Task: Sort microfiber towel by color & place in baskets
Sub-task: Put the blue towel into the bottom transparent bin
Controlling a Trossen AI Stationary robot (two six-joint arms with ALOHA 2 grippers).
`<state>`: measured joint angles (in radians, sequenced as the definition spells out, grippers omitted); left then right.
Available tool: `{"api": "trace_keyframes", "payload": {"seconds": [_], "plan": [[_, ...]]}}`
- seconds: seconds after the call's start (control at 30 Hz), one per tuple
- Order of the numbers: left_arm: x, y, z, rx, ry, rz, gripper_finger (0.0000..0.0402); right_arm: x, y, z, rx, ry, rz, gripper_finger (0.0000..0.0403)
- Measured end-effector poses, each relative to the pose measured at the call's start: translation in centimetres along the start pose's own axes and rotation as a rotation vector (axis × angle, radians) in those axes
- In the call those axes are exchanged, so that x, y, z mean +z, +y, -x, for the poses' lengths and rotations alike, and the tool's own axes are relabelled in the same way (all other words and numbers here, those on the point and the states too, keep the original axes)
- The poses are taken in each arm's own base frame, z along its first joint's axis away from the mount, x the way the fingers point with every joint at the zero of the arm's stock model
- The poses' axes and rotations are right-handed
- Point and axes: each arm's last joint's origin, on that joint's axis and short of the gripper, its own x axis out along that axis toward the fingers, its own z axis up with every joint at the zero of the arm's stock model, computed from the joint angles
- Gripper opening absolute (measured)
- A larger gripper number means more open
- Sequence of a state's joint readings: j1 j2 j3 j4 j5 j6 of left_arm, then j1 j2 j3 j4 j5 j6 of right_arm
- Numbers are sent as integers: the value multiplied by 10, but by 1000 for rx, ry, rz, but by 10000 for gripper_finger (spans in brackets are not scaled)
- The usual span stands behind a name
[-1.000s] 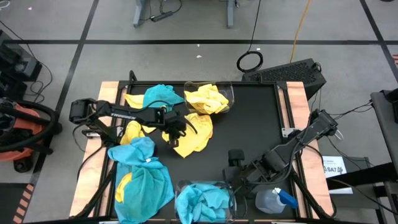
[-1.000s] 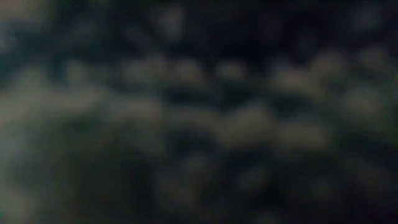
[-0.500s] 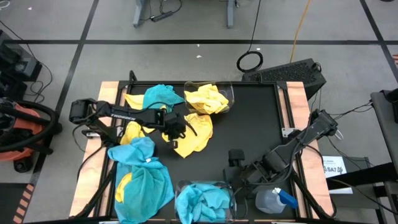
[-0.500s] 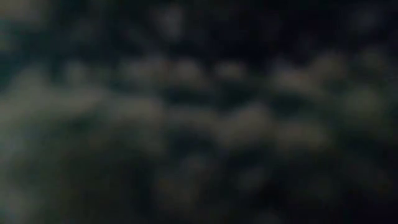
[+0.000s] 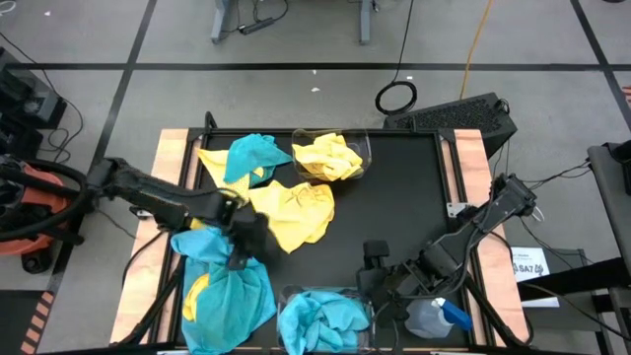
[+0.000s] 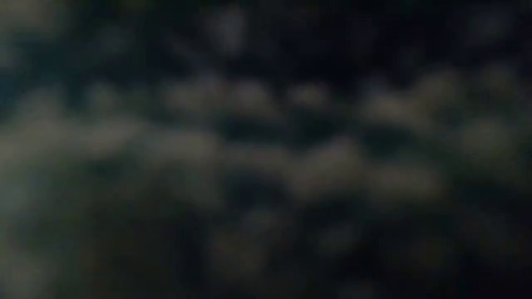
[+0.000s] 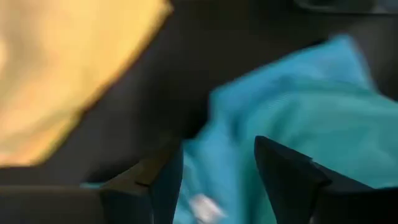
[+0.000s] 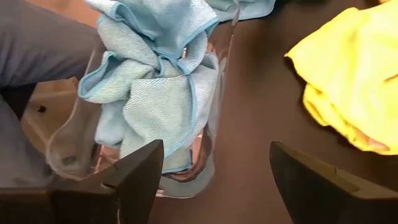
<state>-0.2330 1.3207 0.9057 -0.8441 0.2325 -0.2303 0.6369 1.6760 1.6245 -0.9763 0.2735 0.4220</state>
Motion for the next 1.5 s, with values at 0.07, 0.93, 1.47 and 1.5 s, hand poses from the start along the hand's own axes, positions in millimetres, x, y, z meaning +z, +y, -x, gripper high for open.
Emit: {"api": "trace_keyframes", "payload": {"seconds": [0.07,0.93,1.47,1.5], "plan": [[-10,-15,7,-20,5,23,208,0,0,0,-17,-8,21,285],[-56,-112,-19,-13,37,350,207,10,-12,-3,-45,-56,92,285],[-48,-93,-52,178,149,414,122,9,-9,-3,-40,-54,77,285],[-47,-94,-52,164,139,400,95,9,-10,-3,-40,-53,78,285]]}}
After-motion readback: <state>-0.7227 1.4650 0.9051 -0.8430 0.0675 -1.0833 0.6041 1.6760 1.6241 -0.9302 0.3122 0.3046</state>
